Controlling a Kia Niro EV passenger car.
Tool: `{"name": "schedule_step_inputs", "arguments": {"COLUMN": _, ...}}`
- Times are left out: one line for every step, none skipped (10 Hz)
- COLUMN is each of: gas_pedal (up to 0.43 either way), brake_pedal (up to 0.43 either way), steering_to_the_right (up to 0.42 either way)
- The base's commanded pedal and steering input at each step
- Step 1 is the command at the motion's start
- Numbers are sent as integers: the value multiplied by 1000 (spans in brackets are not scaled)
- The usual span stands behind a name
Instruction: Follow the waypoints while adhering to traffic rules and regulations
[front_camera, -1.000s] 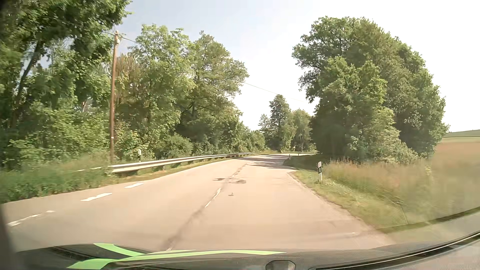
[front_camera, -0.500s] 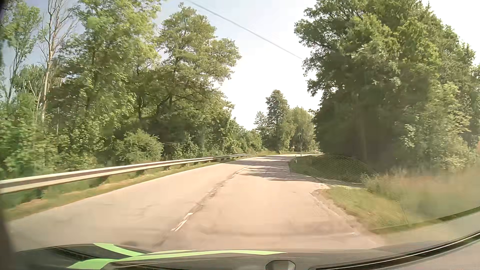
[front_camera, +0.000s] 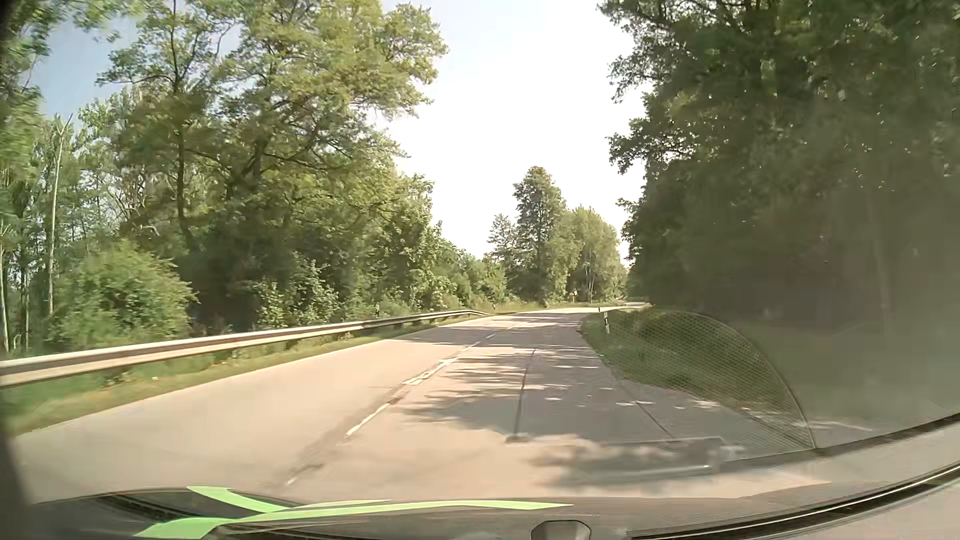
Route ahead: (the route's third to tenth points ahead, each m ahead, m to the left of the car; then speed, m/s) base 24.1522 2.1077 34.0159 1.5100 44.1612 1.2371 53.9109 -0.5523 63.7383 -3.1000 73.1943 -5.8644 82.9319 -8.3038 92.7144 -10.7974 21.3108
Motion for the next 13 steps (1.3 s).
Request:
{"name": "schedule_step_inputs", "arguments": {"gas_pedal": 98, "brake_pedal": 0, "steering_to_the_right": 15}}
{"name": "schedule_step_inputs", "arguments": {"gas_pedal": 98, "brake_pedal": 0, "steering_to_the_right": 15}}
{"name": "schedule_step_inputs", "arguments": {"gas_pedal": 98, "brake_pedal": 0, "steering_to_the_right": 15}}
{"name": "schedule_step_inputs", "arguments": {"gas_pedal": 87, "brake_pedal": 0, "steering_to_the_right": 16}}
{"name": "schedule_step_inputs", "arguments": {"gas_pedal": 87, "brake_pedal": 0, "steering_to_the_right": 17}}
{"name": "schedule_step_inputs", "arguments": {"gas_pedal": 87, "brake_pedal": 0, "steering_to_the_right": 17}}
{"name": "schedule_step_inputs", "arguments": {"gas_pedal": 98, "brake_pedal": 0, "steering_to_the_right": 17}}
{"name": "schedule_step_inputs", "arguments": {"gas_pedal": 110, "brake_pedal": 0, "steering_to_the_right": 17}}
{"name": "schedule_step_inputs", "arguments": {"gas_pedal": 130, "brake_pedal": 0, "steering_to_the_right": 18}}
{"name": "schedule_step_inputs", "arguments": {"gas_pedal": 138, "brake_pedal": 0, "steering_to_the_right": 18}}
{"name": "schedule_step_inputs", "arguments": {"gas_pedal": 150, "brake_pedal": 0, "steering_to_the_right": 18}}
{"name": "schedule_step_inputs", "arguments": {"gas_pedal": 157, "brake_pedal": 0, "steering_to_the_right": 18}}
{"name": "schedule_step_inputs", "arguments": {"gas_pedal": 169, "brake_pedal": 0, "steering_to_the_right": 18}}
